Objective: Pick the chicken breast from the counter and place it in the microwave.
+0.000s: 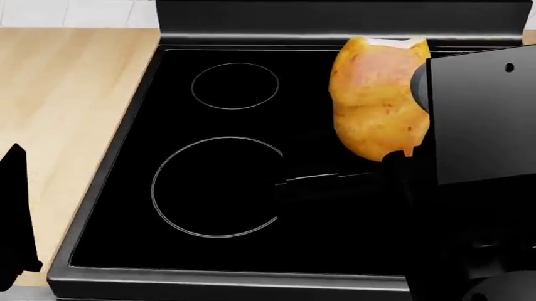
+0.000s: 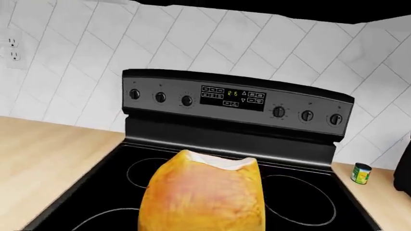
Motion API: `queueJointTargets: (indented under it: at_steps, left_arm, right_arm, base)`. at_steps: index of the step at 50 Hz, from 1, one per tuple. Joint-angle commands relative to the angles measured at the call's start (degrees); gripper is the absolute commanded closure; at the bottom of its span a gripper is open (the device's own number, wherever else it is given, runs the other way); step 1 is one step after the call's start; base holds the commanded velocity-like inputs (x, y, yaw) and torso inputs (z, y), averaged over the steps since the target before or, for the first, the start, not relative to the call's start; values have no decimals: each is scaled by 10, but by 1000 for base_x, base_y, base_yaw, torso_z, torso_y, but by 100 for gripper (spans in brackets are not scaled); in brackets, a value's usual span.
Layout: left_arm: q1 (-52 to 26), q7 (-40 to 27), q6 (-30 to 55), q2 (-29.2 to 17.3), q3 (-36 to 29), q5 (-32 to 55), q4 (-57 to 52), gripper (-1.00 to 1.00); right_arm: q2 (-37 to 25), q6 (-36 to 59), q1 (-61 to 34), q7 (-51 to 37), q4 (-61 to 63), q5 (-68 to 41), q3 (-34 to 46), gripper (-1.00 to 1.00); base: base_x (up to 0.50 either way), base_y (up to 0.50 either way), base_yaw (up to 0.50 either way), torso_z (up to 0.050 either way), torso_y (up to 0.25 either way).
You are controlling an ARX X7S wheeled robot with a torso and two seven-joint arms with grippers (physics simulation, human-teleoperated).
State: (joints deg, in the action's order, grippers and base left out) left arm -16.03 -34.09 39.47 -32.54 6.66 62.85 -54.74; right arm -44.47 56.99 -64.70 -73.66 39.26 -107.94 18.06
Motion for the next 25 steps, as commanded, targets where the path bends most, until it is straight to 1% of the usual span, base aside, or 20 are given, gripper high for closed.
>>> queueJointTargets:
  at_steps: [1, 5, 7, 9, 15, 16, 17, 19, 21, 23, 25]
  left_arm:
    - [-11, -8, 0, -2, -4, 9, 1, -100]
    - [-12, -7, -3, -3, -3, 9, 4, -100]
    - [-11, -4, -6, -3, -2, 6, 6, -100]
    - [-10, -2, -9, -2, -1, 2, 8, -100]
    - [-24, -3, -14, -1, 1, 5, 17, -100]
    - [-25, 0, -17, 1, 0, -1, 19, -100]
    - [-25, 3, -19, 3, -1, -6, 21, -100]
    - [-25, 11, -28, 10, -3, -18, 28, -100]
    - [-24, 19, -35, 17, -8, -32, 36, -100]
    - [-28, 22, -39, 23, -13, -41, 43, -100]
    - [-36, 26, -43, 29, -20, -52, 50, -100]
  right_arm:
    - [2, 13, -17, 3, -2, 2, 4, 100]
    - [3, 9, -25, 5, -8, 1, 1, 100]
    - [1, 6, -36, 0, -11, -8, -1, 100]
    - [-2, 9, -72, -12, -9, -27, 1, 100]
    - [2, 21, -228, -43, -34, -105, 21, 100]
    - [7, 28, -284, -54, -54, -131, 35, 100]
    - [9, 33, -306, -57, -63, -137, 41, 100]
    - [22, 54, -392, -56, -115, -153, 61, 100]
    - [34, 70, -434, -36, -147, -139, 62, 100]
    - [52, 94, -485, -6, -203, -120, 70, 100]
    - [70, 116, -526, 33, -251, -84, 73, 100]
  base:
    - [-1, 500, 0, 0, 0]
    - [-1, 500, 0, 0, 0]
    - [0, 0, 0, 0, 0]
    - [0, 0, 0, 0, 0]
    - [0, 0, 0, 0, 2]
    - [0, 0, 0, 0, 0]
    - [0, 0, 0, 0, 0]
    - [0, 0, 0, 0, 0]
    - [0, 0, 0, 0, 0]
    - [0, 0, 0, 0, 0]
    - [0, 0, 0, 0, 0]
